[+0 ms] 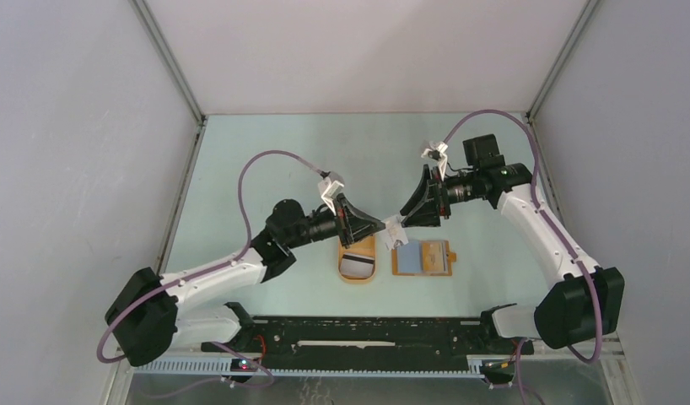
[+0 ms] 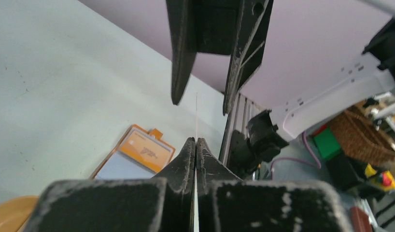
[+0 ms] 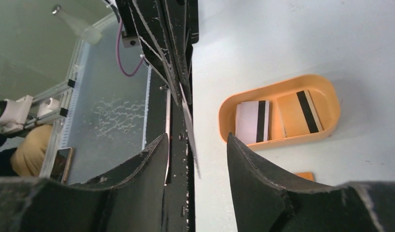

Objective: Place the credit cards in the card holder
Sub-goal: Insert the credit card into the card holder.

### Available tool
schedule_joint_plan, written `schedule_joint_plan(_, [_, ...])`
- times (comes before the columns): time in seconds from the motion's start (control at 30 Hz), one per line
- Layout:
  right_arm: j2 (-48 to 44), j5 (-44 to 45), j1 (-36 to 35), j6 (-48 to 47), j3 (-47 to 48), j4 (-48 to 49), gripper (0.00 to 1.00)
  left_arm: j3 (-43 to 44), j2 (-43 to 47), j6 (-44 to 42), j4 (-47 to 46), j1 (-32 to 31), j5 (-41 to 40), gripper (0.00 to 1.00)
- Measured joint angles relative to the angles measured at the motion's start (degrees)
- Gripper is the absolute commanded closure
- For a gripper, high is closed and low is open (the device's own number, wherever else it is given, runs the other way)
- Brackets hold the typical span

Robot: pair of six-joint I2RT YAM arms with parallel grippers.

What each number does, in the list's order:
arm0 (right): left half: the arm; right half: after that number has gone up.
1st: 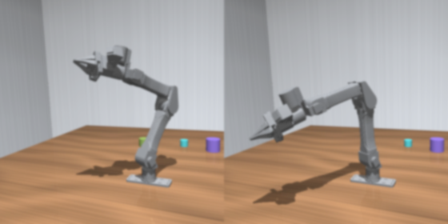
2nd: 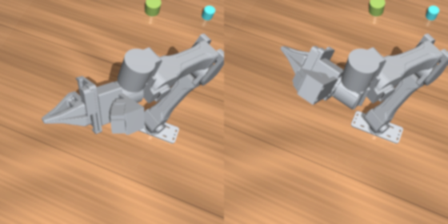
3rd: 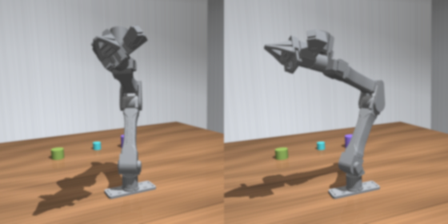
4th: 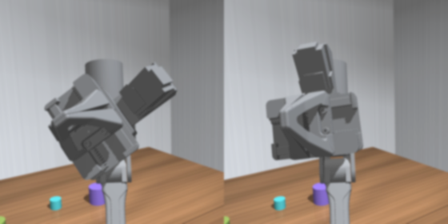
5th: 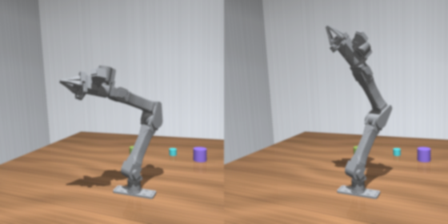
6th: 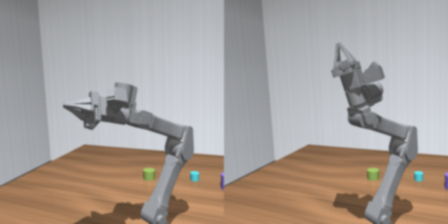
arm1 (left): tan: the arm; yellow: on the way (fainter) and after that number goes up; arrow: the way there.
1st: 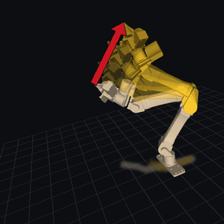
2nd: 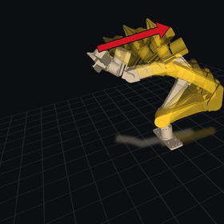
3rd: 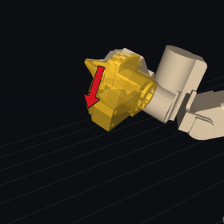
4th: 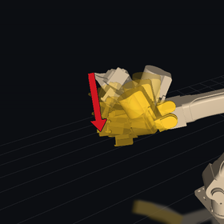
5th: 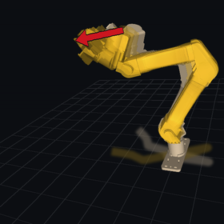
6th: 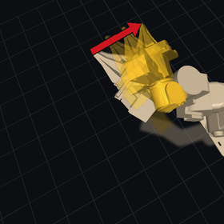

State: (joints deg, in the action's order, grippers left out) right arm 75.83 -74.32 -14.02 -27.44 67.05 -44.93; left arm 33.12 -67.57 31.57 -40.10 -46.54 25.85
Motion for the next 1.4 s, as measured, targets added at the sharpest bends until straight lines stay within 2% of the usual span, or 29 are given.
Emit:
schedule_joint_plan(0.17, [1.84,2.47,-2.19,-7.85,2.08,-7.06,0.43,4.20,0.81,-4.13,9.94,0.70,5.75,1.00])
schedule_joint_plan(0.4, [3.28,3.74,-4.85,-11.98,2.08,-11.37,0.60,7.96,-0.39,-7.30,17.49,0.79,10.88,1.00])
schedule_joint_plan(0.5, [3.63,3.76,-5.27,-13.44,2.23,-12.87,0.74,8.70,-1.11,-8.17,19.23,0.79,12.02,1.00])
schedule_joint_plan(0.6, [4.17,3.76,-5.90,-14.99,2.89,-14.16,0.96,9.29,-2.01,-8.72,20.72,0.83,12.44,0.99])
schedule_joint_plan(0.63, [4.31,3.72,-6.10,-15.72,2.99,-14.47,1.00,9.40,-2.25,-8.87,21.18,0.83,12.46,0.94])
schedule_joint_plan(0.7, [4.57,3.76,-6.45,-16.90,3.21,-15.74,1.00,9.42,-2.47,-9.14,21.57,0.83,12.44,0.75])
schedule_joint_plan(0.83, [4.96,3.85,-6.16,-17.75,3.28,-17.16,1.00,9.42,-2.45,-9.14,22.25,0.94,10.56,0.61])
schedule_joint_plan(1.0, [4.44,4.70,-2.05,-13.44,0.26,-12.92,1.00,7.67,-0.46,-8.70,21.62,1.22,5.03,0.59])
schedule_joint_plan(1.13, [2.12,9.88,3.37,-3.13,-8.04,-2.62,1.00,3.15,1.97,-7.43,19.54,0.66,-0.26,0.57])
schedule_joint_plan(1.27, [-1.05,16.09,8.31,7.34,-16.15,6.71,1.00,0.37,1.99,-6.97,18.18,-3.67,-7.39,0.56])
schedule_joint_plan(1.4, [-1.29,19.17,11.96,12.35,-18.58,10.43,1.00,-0.39,0.66,-7.04,15.50,-9.40,-15.10,0.56])
